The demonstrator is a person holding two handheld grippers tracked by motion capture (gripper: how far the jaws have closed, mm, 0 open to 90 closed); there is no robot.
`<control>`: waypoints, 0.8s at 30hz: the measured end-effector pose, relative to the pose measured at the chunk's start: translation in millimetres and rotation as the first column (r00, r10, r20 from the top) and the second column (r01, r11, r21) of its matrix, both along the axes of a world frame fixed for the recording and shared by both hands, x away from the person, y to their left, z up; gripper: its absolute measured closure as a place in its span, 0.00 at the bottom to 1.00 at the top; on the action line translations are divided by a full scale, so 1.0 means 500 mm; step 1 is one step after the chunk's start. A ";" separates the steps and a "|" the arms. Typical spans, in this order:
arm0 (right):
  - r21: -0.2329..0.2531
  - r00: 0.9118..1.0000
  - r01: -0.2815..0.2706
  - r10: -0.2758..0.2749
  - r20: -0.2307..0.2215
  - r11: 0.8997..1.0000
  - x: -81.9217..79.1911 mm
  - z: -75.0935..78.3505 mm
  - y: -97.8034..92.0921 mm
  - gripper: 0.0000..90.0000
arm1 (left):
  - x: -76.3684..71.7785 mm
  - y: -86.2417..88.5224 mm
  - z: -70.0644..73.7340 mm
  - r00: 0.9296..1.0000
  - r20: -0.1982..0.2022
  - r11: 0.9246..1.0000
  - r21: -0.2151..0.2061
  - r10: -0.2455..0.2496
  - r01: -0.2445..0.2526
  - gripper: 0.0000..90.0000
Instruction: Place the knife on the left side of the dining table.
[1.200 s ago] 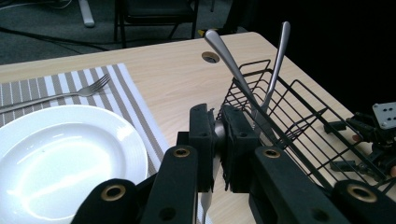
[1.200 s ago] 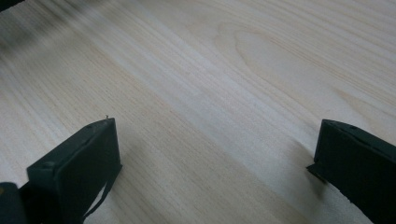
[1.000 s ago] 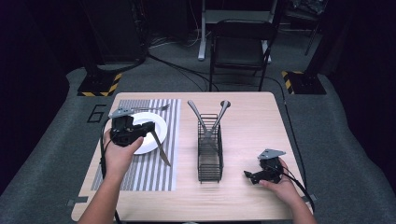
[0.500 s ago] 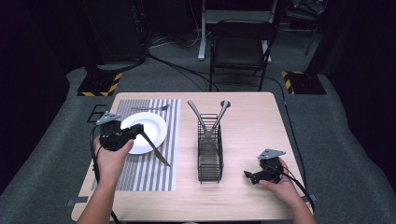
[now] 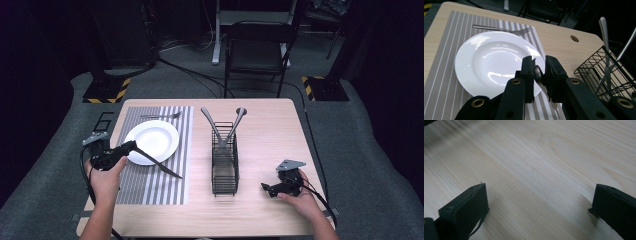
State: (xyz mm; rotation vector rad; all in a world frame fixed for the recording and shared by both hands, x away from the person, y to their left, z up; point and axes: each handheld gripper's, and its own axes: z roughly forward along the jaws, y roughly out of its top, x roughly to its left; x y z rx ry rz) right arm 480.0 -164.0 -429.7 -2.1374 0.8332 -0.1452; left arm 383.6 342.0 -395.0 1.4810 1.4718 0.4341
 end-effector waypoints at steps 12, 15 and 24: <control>0.000 1.000 -0.001 0.001 -0.001 1.000 0.000 0.000 0.000 0.00 | -0.008 0.034 -0.045 0.993 -0.050 0.993 -0.059 0.103 -0.106 0.84; 0.000 1.000 -0.001 0.001 0.000 1.000 0.000 0.000 0.000 0.00 | -0.011 0.041 -0.057 0.992 -0.047 0.992 -0.041 0.120 -0.122 0.83; 0.000 1.000 0.000 0.000 0.000 1.000 0.000 0.000 0.000 0.00 | -0.016 0.064 -0.090 0.986 -0.071 0.984 -0.085 0.149 -0.155 0.82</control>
